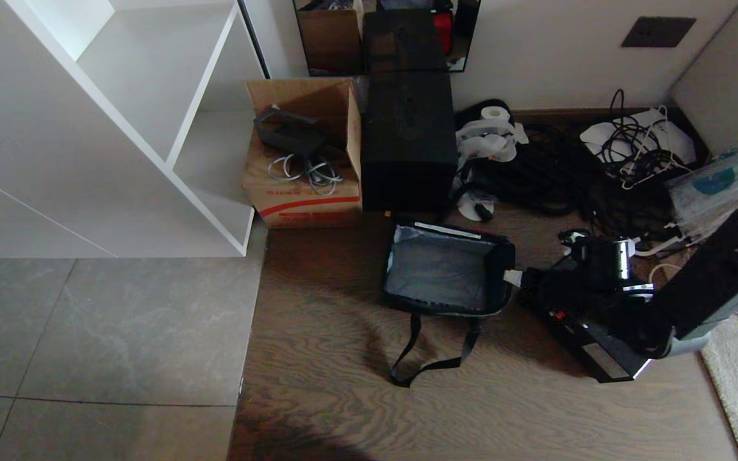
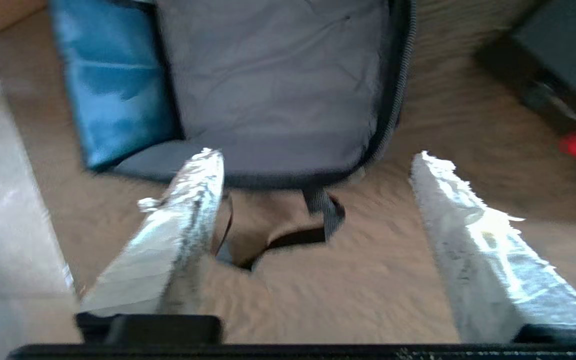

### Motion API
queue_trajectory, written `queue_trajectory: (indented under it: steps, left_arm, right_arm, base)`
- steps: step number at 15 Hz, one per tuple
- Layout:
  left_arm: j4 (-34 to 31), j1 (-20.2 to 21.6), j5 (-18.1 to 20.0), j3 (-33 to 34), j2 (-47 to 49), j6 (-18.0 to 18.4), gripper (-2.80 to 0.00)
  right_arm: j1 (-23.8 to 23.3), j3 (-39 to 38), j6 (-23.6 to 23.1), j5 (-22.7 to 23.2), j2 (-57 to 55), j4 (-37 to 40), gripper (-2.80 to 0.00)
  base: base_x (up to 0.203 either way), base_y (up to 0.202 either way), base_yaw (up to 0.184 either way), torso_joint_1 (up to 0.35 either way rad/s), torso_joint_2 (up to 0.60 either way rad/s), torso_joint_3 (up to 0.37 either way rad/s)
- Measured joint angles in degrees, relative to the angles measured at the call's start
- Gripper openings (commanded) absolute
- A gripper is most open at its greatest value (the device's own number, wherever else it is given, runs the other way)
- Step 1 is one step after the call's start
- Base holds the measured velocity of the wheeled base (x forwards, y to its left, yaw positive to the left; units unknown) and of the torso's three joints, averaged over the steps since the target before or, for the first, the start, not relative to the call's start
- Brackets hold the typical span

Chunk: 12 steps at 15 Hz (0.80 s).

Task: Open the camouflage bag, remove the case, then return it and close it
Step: Grip the handle again

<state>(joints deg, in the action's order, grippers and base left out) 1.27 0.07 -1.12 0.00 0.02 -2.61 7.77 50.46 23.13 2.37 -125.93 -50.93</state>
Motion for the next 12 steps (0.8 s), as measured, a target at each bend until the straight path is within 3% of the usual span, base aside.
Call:
queue_trajectory:
  steps: [4,10,12]
  left_arm:
    - [0.0,0.0,0.0,0.0,0.0,0.0,-2.8]
    - [0.0,0.0,0.0,0.0,0.0,0.0,-2.8]
    - [0.0,0.0,0.0,0.0,0.0,0.0,-2.8]
  right_arm:
    - [0.9,9.9,-0.3,-2.1,-9.6,2.2,0.0]
    - [2.9,21.2,-0.3,-12.7,-18.3,11.5,0.0]
    - [3.2,23.3,-0.2,-13.2,-19.9,12.2,0.0]
  base:
    - [0.0,0.0,0.0,0.0,0.0,0.0]
    - [0.0,0.0,0.0,0.0,0.0,0.0]
    - [0.0,0.0,0.0,0.0,0.0,0.0]
